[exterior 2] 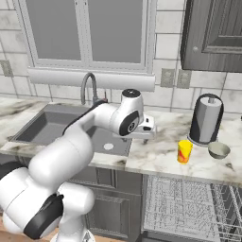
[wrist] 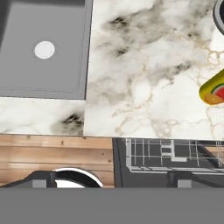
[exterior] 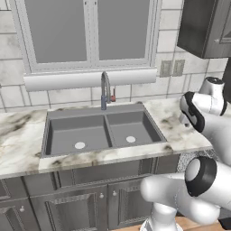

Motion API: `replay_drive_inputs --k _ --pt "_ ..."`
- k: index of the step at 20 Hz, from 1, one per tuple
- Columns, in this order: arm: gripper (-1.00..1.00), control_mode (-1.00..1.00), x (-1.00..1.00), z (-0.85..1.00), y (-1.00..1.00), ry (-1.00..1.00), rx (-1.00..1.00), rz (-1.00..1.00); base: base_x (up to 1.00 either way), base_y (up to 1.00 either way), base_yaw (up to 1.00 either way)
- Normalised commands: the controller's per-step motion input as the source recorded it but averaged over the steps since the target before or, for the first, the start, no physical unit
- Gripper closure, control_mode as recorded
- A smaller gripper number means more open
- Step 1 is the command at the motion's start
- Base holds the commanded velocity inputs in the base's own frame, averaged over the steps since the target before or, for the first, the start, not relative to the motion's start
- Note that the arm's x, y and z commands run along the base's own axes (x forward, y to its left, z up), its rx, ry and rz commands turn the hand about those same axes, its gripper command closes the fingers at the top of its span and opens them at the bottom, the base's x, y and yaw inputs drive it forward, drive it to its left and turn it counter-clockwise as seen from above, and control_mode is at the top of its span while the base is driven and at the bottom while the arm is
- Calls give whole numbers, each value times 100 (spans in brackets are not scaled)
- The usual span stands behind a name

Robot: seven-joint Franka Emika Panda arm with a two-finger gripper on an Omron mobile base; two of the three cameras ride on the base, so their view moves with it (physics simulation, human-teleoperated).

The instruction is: Pick up the cup and bowl from the counter, place them in the dishwasher, and close the dishwasher door.

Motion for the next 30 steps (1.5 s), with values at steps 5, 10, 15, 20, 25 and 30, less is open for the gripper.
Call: replay_drive_inputs --k 5,10,15,20,25,30 --pt "-100 -100 3 0 -12 0 0 0 0 0 0" --pt "-100 -100 3 0 -17 0 0 0 0 0 0" --pt "-100 -100 3 0 -25 0 0 0 0 0 0" --pt "-100 -100 0 0 -30 0 -1 0 0 0 0" --pt "-100 -100 2 0 -27 0 0 0 0 0 0" --pt "-100 -100 1 0 -22 0 0 0 0 0 0"
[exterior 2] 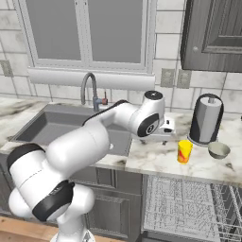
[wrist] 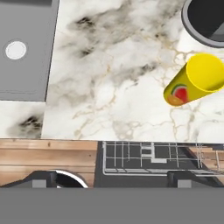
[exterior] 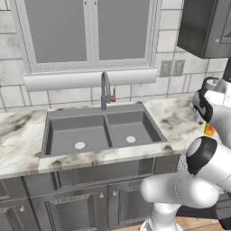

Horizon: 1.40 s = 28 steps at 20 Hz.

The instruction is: Pick up the cup and bowl from the counter, place them in the dishwasher, and close the dishwasher door.

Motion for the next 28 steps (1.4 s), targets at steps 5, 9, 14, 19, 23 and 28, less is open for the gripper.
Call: replay_drive_inputs --k 5,9,14,19,23,28 --pt "-100 -100 0 0 -20 0 0 0 0 0 0" --pt "-100 -100 8 0 -24 0 0 0 0 0 0" --pt "-100 -100 20 0 -27 0 0 0 0 0 0" --pt "-100 -100 30 -8 -21 0 0 1 0 0 0" --pt "-100 -100 23 -23 -17 0 0 3 0 0 0" --pt "-100 -100 13 -29 -16 0 0 5 0 0 0"
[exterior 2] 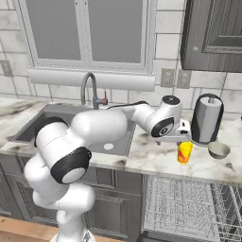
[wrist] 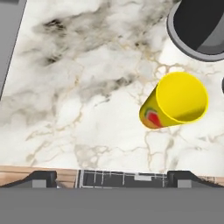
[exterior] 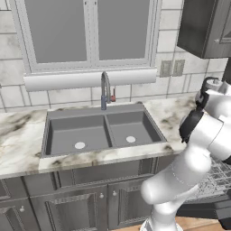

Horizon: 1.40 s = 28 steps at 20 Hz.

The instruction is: Pick up the cup and bowl from the counter, place them in the dishwasher, and close the dishwasher door.

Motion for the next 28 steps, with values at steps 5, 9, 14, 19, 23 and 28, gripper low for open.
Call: replay_drive_inputs --k 5,9,14,19,23,28 --pt "-100 -100 13 -17 -19 0 0 5 0 0 0" --pt "-100 -100 15 -6 -18 0 0 4 0 0 0" --pt "-100 -100 22 -1 -13 0 0 3 0 0 0" --pt "-100 -100 20 -15 -10 0 0 3 0 0 0" --pt "-100 -100 17 -32 -11 0 0 4 0 0 0" --pt "-100 -100 16 -23 -16 0 0 4 0 0 0"
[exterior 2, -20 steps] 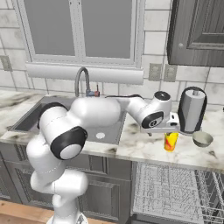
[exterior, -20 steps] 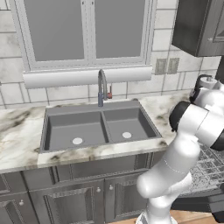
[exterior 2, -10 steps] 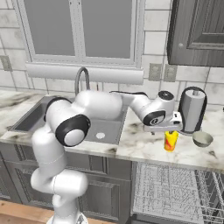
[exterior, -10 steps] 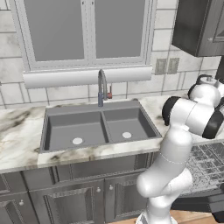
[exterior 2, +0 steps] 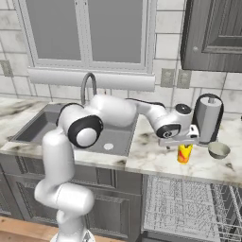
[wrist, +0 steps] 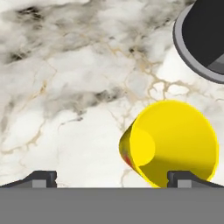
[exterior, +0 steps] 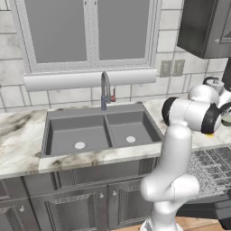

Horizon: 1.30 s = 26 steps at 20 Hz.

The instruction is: Pick up the cup and bowl from the counter, place them in the dishwasher, and close the dishwasher door.

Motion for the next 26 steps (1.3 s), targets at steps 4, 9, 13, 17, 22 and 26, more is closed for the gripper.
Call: replay_drive_inputs --k 4,9,13,17,22,26 --pt "-100 -100 17 -9 -16 0 0 4 0 0 0" --pt "-100 -100 15 0 -10 0 0 3 0 0 0" --pt "-100 -100 19 -4 -8 0 0 4 0 0 0" --pt "-100 -100 18 -32 -3 0 0 5 0 0 0" --pt "100 -100 8 -64 0 0 0 6 0 0 0" --pt "100 -100 0 -20 -3 0 0 6 0 0 0"
